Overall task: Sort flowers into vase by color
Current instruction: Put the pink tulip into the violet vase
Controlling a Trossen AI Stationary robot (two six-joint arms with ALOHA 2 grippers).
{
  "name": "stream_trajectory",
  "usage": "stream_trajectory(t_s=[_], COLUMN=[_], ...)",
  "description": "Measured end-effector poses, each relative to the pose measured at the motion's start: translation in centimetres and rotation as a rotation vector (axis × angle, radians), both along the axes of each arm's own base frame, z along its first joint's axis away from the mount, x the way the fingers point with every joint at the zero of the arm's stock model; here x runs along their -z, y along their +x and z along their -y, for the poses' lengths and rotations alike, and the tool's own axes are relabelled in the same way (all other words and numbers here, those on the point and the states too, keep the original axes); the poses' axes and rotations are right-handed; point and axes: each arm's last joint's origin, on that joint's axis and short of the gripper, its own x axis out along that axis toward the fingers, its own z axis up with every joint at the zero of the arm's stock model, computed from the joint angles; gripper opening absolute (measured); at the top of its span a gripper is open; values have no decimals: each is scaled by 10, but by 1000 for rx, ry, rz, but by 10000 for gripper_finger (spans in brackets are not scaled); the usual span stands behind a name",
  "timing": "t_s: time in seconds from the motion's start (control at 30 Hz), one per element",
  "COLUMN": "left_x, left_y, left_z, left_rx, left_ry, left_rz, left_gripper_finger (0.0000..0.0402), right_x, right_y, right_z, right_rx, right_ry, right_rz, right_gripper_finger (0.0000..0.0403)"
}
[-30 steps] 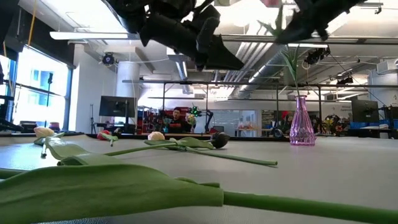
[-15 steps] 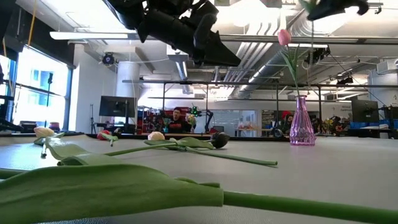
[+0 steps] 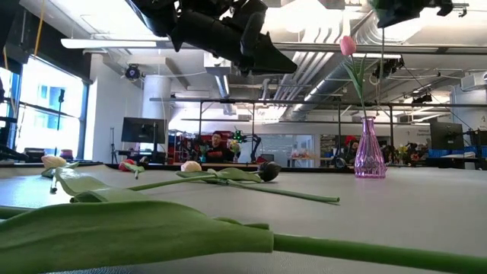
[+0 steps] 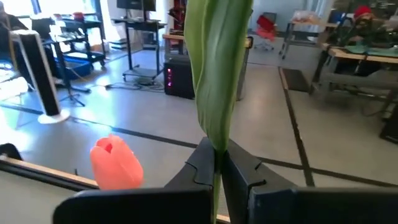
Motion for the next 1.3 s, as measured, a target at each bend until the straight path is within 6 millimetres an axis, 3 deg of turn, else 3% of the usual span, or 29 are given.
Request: stream_trajectory(t_s=[0.47, 0.83, 1.03, 1.3], left_x=[-4, -4, -4, -3], left_y=[1, 1, 1, 1], left_z=[-1, -1, -1, -3], left_rx=[6, 5, -4, -23], left_ry=[33, 34, 4, -1], left_rz=[44, 42, 44, 36], left_gripper_finger=[55, 55, 55, 55], right_x=[5, 29, 28, 6], right_y=[15, 20, 20, 12], right_z=[23, 31, 30, 27], right_rx=[14, -11, -42, -72], right_ry=[47, 98, 112, 137], right_rz=[19, 20, 17, 40], right_gripper_finger=[0, 6, 70, 174])
